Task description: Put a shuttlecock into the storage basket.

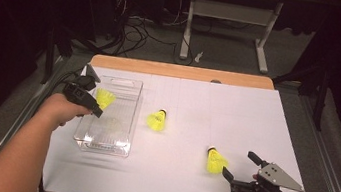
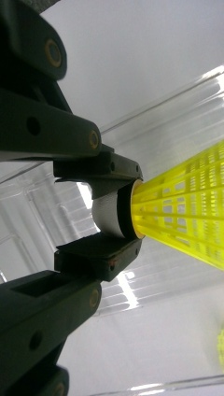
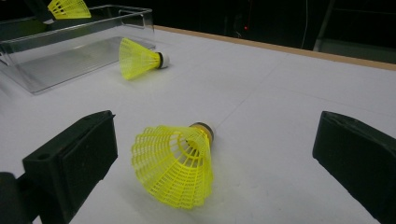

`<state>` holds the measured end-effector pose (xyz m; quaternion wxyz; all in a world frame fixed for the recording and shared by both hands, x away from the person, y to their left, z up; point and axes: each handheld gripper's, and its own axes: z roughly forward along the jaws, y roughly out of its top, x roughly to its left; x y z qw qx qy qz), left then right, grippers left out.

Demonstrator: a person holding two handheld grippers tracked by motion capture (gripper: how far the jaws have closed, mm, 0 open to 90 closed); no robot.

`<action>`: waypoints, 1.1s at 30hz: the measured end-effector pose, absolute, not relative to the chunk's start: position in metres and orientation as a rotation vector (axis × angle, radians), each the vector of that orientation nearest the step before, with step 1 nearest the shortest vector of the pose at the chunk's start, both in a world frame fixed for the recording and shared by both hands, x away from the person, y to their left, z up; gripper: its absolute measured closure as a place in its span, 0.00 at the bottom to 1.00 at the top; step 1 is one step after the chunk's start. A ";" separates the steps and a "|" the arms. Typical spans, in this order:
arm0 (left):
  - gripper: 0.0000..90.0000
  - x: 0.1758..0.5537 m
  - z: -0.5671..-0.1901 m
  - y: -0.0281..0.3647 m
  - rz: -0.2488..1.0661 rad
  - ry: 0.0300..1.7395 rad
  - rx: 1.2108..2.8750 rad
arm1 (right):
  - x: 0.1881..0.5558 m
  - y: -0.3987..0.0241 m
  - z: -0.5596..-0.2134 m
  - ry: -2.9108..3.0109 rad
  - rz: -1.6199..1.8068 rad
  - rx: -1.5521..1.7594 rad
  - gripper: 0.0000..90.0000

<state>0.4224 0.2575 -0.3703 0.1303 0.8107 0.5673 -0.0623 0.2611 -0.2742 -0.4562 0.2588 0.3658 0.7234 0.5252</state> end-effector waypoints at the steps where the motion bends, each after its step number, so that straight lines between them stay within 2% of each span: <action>1: 0.72 0.423 -0.371 0.258 -0.181 1.648 2.350 | 0.261 -0.274 -0.456 1.961 1.423 0.992 0.01; 13: 0.72 0.431 -0.375 0.254 -0.144 1.670 2.295 | 0.261 -0.274 -0.457 1.966 1.420 0.995 0.01; 33: 0.71 0.446 -0.401 0.243 -0.134 1.735 2.366 | 0.262 -0.274 -0.458 1.970 1.424 0.998 0.01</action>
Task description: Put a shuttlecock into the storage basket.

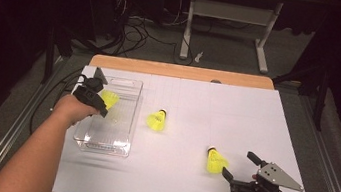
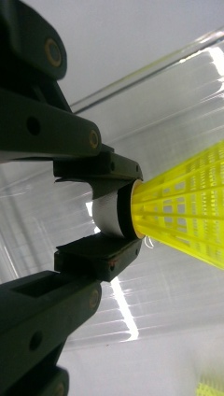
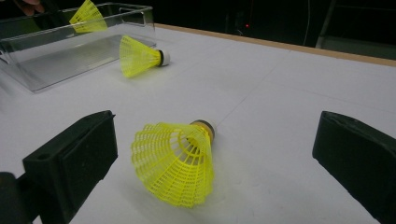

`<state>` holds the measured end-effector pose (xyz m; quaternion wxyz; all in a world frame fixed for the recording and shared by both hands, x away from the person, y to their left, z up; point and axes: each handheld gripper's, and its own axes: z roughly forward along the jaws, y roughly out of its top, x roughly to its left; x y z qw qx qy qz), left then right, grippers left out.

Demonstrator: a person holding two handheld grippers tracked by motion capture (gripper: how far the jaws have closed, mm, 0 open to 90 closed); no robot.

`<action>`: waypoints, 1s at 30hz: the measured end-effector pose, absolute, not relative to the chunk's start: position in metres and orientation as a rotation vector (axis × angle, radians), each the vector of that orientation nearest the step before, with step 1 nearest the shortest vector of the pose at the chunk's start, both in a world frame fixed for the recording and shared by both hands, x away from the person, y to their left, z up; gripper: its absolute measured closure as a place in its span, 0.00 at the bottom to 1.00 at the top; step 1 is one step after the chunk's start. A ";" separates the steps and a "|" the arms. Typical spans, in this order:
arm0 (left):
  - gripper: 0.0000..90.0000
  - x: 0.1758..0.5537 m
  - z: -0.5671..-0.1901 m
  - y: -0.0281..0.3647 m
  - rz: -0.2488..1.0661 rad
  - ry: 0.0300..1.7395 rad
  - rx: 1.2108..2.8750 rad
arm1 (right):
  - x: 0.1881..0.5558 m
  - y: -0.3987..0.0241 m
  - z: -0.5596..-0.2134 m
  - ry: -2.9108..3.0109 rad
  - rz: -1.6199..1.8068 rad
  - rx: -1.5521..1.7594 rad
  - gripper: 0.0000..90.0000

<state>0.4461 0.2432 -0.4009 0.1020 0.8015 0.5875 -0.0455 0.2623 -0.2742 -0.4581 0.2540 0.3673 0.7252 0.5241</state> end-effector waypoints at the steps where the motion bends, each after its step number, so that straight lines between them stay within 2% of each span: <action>1: 0.71 0.446 -0.402 0.243 -0.133 1.737 2.366 | 0.262 -0.274 -0.458 1.971 1.424 0.997 0.01; 21: 0.70 0.448 -0.406 0.242 -0.137 1.752 2.362 | 0.262 -0.274 -0.458 1.968 1.429 0.998 0.01; 26: 0.56 0.447 -0.405 0.240 -0.177 1.699 2.370 | 0.262 -0.274 -0.458 1.969 1.431 0.997 0.01; 30: 0.53 0.447 -0.405 0.239 -0.185 1.690 2.376 | 0.262 -0.274 -0.458 1.969 1.430 0.997 0.01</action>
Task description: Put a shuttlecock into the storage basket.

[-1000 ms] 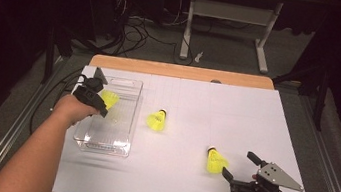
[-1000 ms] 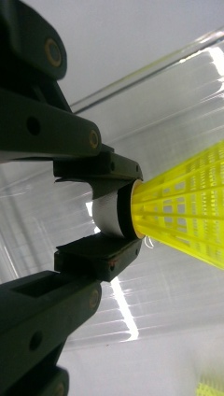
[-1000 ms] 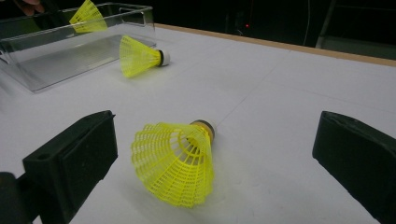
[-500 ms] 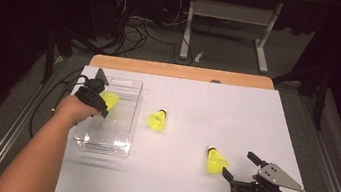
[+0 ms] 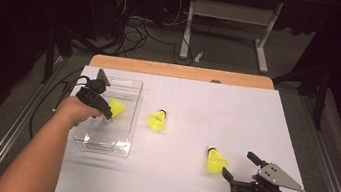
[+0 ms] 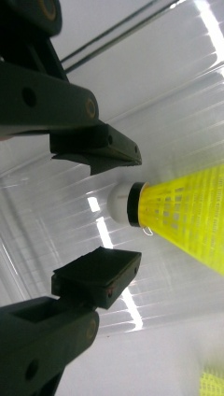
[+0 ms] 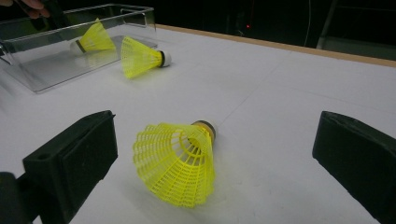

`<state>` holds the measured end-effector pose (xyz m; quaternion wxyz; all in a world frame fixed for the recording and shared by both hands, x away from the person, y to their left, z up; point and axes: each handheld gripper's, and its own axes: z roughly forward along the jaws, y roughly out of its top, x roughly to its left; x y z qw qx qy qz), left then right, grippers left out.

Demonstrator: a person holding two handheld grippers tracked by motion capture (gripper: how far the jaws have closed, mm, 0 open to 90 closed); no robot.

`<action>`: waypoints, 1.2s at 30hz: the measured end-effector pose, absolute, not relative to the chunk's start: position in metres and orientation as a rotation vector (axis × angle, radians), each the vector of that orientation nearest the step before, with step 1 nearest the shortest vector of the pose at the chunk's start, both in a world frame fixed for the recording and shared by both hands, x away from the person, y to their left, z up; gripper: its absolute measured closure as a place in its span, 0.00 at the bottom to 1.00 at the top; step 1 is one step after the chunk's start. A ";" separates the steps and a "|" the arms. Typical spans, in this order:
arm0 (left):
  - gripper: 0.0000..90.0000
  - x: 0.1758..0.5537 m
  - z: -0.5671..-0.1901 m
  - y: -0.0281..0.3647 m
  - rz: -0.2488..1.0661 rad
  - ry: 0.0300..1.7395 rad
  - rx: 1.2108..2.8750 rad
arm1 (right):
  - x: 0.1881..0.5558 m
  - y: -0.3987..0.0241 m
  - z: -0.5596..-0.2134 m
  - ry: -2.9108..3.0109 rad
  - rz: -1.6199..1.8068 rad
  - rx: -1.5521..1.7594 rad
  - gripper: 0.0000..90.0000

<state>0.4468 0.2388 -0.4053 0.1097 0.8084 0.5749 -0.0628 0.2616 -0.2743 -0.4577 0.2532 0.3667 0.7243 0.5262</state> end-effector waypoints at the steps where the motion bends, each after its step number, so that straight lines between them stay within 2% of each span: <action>1: 0.53 0.447 -0.405 0.239 -0.185 1.689 2.377 | 0.262 -0.274 -0.458 1.969 1.430 0.996 0.01; 10: 0.48 0.444 -0.405 0.236 -0.185 1.672 2.386 | 0.261 -0.275 -0.457 1.968 1.430 0.997 0.01; 29: 0.39 0.417 -0.378 0.235 -0.173 1.596 2.408 | 0.260 -0.274 -0.455 1.965 1.429 0.986 0.01; 36: 0.31 0.406 -0.372 0.232 -0.166 1.560 2.439 | 0.259 -0.274 -0.455 1.963 1.429 0.982 0.01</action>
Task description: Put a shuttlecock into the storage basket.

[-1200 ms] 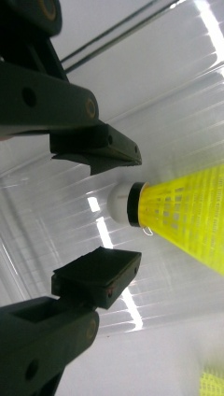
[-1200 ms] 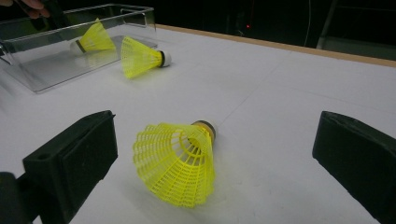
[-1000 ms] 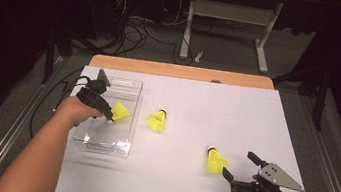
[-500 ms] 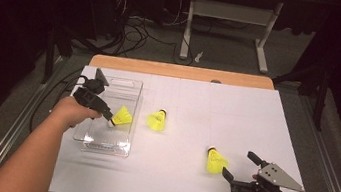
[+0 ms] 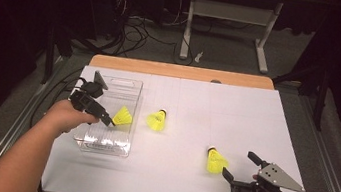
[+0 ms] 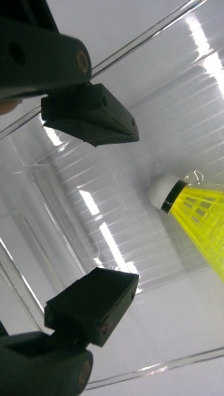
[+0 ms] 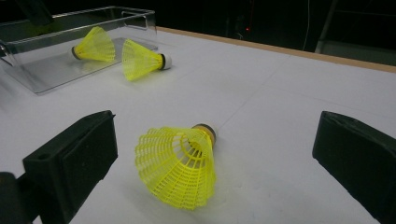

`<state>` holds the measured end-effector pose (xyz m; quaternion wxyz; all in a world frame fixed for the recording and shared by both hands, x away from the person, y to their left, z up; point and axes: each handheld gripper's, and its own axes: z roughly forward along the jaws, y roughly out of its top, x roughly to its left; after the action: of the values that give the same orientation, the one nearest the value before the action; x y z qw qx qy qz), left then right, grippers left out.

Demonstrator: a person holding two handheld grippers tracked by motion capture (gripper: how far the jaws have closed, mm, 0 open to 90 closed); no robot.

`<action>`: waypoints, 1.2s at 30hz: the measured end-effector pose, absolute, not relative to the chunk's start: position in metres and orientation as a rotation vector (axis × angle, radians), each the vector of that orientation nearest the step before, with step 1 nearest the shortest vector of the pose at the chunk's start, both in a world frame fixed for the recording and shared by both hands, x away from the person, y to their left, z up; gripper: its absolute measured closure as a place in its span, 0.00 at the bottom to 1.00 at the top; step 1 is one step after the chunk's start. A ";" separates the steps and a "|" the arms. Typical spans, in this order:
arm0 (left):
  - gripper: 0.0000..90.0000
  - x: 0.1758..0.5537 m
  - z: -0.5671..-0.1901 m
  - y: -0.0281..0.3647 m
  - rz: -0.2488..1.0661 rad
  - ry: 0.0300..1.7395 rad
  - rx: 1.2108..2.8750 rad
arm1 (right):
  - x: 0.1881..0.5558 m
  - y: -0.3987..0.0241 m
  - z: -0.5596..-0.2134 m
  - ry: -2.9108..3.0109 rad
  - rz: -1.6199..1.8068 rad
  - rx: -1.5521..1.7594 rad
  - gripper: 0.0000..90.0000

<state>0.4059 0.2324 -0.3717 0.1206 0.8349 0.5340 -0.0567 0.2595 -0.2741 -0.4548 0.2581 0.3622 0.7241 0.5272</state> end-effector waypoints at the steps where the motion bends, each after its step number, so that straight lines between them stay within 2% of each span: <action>1: 0.31 0.404 -0.371 0.232 -0.165 1.551 2.447 | 0.259 -0.274 -0.455 1.963 1.429 0.982 0.01; 22: 0.15 0.381 -0.365 0.219 -0.201 1.458 2.515 | 0.258 -0.274 -0.455 1.963 1.428 0.981 0.01; 31: 0.01 0.377 -0.363 0.204 -0.252 1.420 2.536 | 0.258 -0.274 -0.455 1.965 1.428 0.981 0.01; 36: 0.01 0.375 -0.362 0.197 -0.262 1.372 2.533 | 0.259 -0.273 -0.455 1.970 1.425 0.980 0.01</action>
<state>0.3752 0.1975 -0.3616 0.1240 0.8689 0.4707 -0.0897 0.2586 -0.2734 -0.4549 0.2572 0.3612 0.7262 0.5255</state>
